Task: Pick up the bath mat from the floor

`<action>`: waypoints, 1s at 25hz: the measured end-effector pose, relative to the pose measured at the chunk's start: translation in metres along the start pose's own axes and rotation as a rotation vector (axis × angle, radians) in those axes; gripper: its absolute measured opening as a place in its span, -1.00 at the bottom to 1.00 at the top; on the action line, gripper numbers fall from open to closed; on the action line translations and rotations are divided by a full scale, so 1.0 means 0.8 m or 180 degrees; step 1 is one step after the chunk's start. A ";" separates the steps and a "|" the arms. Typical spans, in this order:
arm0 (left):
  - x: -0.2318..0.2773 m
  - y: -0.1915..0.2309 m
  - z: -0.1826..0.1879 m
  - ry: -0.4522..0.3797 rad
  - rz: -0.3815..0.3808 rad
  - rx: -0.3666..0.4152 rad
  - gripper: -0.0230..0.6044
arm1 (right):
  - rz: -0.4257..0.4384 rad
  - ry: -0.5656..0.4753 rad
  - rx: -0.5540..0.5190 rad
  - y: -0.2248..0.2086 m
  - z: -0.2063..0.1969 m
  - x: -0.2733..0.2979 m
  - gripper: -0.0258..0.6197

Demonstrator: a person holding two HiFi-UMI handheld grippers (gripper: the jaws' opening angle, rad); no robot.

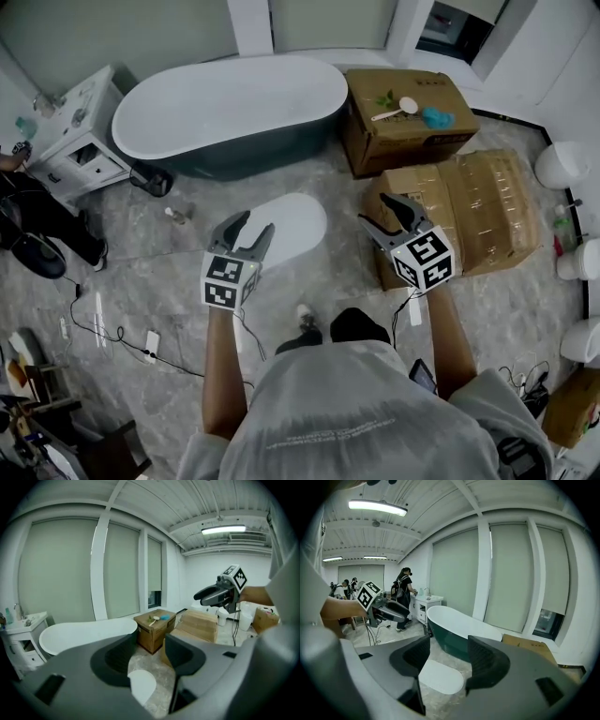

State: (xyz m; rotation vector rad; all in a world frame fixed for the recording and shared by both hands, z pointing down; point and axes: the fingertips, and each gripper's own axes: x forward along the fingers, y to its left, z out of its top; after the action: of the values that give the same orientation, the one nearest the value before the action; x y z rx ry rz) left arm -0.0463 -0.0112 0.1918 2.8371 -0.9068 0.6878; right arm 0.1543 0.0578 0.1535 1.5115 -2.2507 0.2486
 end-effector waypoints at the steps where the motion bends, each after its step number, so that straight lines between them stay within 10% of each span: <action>1: 0.006 0.007 -0.005 0.0038 -0.0003 -0.0016 -0.23 | 0.0029 0.0030 0.0014 0.000 -0.002 0.009 -0.16; 25: 0.261 0.094 -0.203 0.1609 -0.0310 -0.1182 -0.23 | 0.0318 0.1255 0.0719 -0.207 -0.208 0.317 -0.15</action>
State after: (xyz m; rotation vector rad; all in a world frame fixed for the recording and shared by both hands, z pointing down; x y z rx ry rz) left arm -0.0015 -0.1489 0.4250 2.2139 -0.7130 1.0328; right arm 0.2636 -0.1596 0.3992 1.3152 -2.0304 0.7819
